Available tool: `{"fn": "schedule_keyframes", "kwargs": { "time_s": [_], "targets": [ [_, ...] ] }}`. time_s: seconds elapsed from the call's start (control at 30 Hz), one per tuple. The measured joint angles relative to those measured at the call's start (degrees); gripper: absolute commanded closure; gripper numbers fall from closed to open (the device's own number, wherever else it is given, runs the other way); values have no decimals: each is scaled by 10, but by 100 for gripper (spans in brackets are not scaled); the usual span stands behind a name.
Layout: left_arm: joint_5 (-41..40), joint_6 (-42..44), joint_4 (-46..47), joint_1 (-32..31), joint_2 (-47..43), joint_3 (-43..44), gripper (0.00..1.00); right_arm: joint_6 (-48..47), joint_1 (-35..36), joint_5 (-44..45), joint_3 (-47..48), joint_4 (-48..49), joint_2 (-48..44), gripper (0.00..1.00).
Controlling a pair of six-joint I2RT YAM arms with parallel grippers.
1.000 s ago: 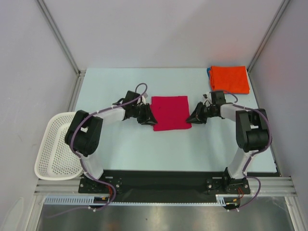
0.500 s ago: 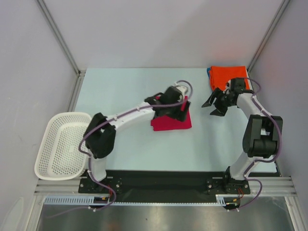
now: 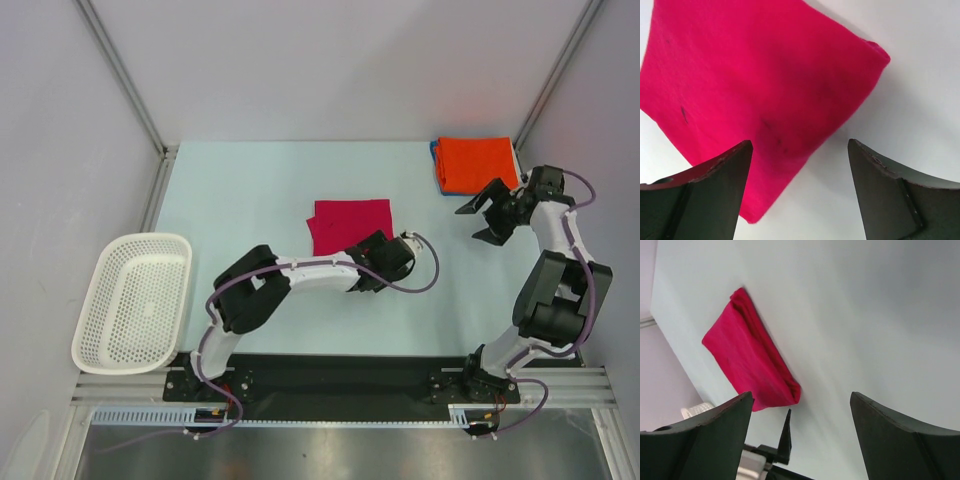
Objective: Fold and stack the t-shirts
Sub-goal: Neatly place the folded tshirt to the corner
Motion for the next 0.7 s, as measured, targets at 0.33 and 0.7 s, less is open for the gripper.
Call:
{"fn": "schedule_keyframes", "kwargs": {
  "time_s": [0.33, 0.7],
  "targets": [
    [-57, 68, 37, -33, 56, 45, 25, 3, 62, -16, -54, 41, -12, 13],
    [-47, 70, 34, -30, 87, 80, 73, 22, 86, -16, -93, 80, -12, 13]
  ]
}}
